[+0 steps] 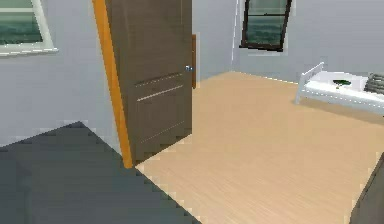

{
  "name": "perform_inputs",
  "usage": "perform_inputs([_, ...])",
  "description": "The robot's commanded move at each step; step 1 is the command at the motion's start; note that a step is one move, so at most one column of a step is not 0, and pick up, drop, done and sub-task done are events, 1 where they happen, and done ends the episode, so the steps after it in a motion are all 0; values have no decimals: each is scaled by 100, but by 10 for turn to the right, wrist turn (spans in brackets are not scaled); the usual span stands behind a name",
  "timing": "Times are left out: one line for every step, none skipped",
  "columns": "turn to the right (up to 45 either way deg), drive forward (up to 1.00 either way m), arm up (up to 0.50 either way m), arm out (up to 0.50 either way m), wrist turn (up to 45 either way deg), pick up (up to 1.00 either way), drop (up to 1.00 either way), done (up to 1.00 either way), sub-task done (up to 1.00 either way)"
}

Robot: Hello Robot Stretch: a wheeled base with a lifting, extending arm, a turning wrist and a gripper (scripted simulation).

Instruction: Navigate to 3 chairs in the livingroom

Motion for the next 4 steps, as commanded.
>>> perform_inputs([0, 60, 0, 0, 0, 0, 0, 0, 0])
perform_inputs([390, 0, 0, 0, 0, 0, 0, 0, 0])
perform_inputs([0, 100, 0, 0, 0, 0, 0, 0, 0])
perform_inputs([90, 0, 0, 0, 0, 0, 0, 0, 0])
